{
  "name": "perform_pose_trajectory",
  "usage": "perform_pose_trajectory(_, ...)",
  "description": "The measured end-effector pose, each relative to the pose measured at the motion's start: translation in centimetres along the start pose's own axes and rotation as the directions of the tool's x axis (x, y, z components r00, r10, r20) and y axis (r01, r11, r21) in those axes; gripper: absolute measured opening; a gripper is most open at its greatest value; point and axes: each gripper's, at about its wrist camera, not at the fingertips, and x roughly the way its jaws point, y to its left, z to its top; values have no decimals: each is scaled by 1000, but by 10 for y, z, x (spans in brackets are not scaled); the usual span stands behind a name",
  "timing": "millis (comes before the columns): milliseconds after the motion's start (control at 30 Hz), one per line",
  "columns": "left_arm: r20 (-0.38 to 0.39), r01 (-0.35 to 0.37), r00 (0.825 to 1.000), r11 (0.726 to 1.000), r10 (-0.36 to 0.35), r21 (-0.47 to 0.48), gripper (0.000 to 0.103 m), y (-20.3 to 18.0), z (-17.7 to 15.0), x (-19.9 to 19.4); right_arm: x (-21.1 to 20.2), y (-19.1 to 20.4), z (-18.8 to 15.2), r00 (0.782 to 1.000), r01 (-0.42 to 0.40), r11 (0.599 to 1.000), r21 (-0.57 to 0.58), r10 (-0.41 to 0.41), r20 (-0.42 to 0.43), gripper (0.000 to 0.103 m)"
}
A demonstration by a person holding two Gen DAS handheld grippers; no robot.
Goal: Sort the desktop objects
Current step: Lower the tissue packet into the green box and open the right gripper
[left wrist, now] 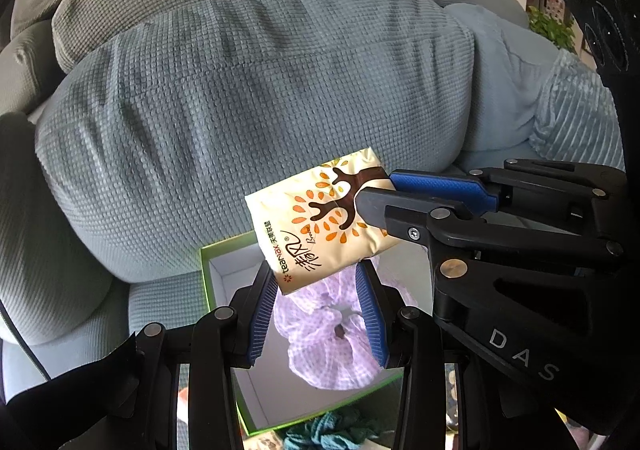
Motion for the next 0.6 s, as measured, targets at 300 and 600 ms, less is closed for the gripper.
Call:
perform_pose_trajectory(300, 5, 4, 1000, 1000, -4, 7, 41, 2, 5, 4, 6, -2, 10, 1000, 16, 1000, -15, -16, 1, 17)
perform_pose_trajectory(600, 6, 5, 1000, 1000, -5, 12, 41, -2, 12, 5, 5, -5, 11, 1000, 21, 1000, -11, -21, 11, 17)
